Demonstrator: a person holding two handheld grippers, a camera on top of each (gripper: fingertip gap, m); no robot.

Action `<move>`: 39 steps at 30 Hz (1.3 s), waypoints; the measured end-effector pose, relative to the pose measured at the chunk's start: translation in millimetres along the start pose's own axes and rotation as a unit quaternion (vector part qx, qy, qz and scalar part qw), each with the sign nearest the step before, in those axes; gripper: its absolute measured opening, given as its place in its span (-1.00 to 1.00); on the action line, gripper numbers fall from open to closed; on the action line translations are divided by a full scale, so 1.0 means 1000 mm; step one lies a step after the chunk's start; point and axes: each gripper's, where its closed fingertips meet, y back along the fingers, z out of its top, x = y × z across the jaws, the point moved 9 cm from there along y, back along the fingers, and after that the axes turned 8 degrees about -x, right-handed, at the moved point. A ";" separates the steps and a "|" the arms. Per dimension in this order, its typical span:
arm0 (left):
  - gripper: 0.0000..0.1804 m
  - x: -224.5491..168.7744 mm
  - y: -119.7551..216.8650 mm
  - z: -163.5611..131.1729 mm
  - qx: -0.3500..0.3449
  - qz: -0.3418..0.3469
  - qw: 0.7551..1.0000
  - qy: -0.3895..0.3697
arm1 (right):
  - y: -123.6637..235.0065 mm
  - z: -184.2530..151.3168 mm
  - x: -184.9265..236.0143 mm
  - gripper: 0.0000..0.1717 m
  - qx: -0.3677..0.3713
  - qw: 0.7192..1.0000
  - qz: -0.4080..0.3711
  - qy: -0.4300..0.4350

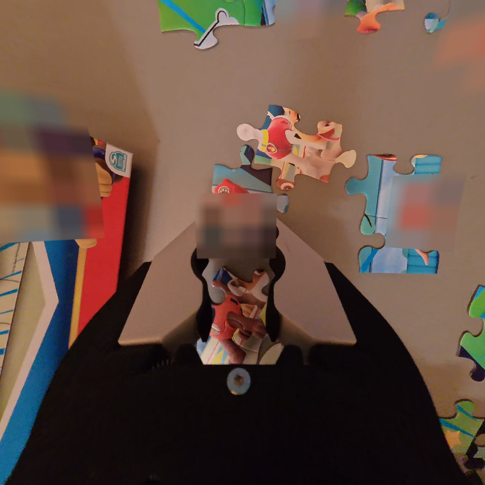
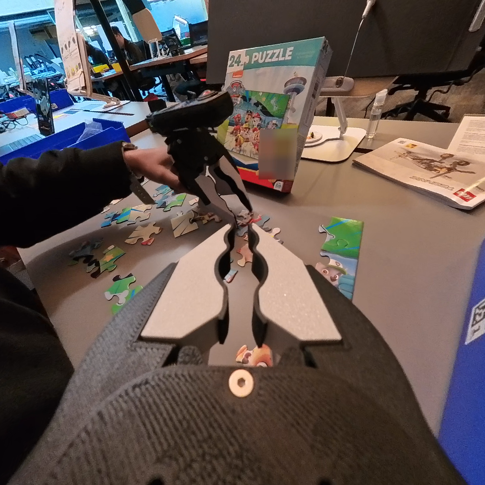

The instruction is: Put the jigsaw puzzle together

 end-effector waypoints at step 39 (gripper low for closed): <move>-0.40 0.026 0.000 0.005 -0.043 0.096 0.989 0.100 | -0.036 -0.022 -0.004 -0.84 0.052 0.998 0.035 -0.030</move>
